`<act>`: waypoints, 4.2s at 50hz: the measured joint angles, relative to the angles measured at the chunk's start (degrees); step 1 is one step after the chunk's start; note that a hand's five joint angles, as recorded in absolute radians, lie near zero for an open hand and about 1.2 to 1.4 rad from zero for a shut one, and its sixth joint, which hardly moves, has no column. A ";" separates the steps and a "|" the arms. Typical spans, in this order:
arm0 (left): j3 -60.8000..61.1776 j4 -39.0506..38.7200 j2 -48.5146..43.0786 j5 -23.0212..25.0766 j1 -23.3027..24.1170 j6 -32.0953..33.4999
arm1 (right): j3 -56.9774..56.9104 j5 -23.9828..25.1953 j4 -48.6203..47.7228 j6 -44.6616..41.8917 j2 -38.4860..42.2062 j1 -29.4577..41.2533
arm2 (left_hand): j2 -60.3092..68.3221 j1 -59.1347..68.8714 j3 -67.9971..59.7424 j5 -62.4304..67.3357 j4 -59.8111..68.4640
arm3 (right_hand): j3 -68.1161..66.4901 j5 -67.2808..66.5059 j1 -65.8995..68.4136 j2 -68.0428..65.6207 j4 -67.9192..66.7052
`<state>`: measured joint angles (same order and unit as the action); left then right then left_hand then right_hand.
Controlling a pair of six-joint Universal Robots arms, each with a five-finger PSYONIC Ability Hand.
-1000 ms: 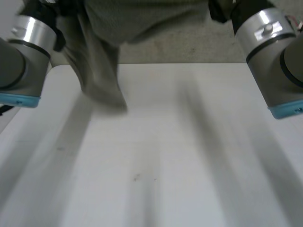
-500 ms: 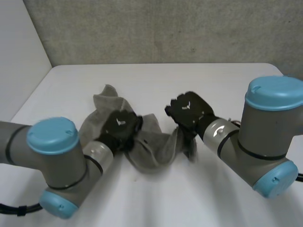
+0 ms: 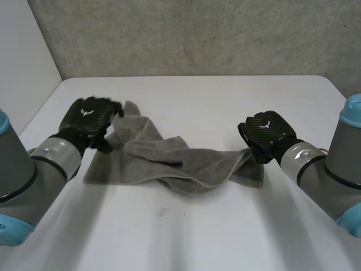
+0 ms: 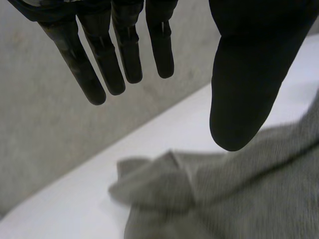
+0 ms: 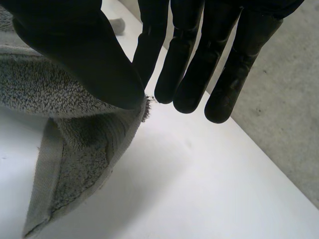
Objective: Fold the towel.
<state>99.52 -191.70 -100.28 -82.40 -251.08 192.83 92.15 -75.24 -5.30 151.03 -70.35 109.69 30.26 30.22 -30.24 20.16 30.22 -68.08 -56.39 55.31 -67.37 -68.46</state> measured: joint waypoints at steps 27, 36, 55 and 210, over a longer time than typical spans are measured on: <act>-1.12 0.60 -17.32 10.85 -14.61 0.89 | 1.52 0.46 -1.83 1.93 0.83 -0.07 | -0.87 -0.73 0.82 -0.74 -0.84 | 0.00 -0.06 0.00 0.00 0.00; -3.45 0.56 -19.76 11.07 -14.73 1.07 | 2.23 0.44 -2.67 1.79 0.83 -0.02 | 0.28 0.37 -0.30 0.43 0.38 | 0.00 -0.14 0.00 0.01 0.00; -4.38 1.07 -22.02 10.59 -13.99 8.97 | 2.25 0.45 -2.97 1.13 1.38 -0.08 | 0.88 0.86 -0.89 0.88 0.87 | -0.14 -0.23 0.21 -0.26 -0.06; -14.67 17.87 2.76 9.54 -13.57 -2.77 | -20.95 0.03 27.27 -6.53 -7.03 -7.44 | 39.46 36.32 -39.27 37.98 39.49 | -0.14 -0.25 0.21 -0.26 -0.06</act>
<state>84.84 -173.83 -97.52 -72.86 -264.65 190.06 71.19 -75.21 21.97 144.50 -77.38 102.24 69.72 66.54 -69.51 58.14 69.71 -68.22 -56.64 55.51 -67.63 -68.52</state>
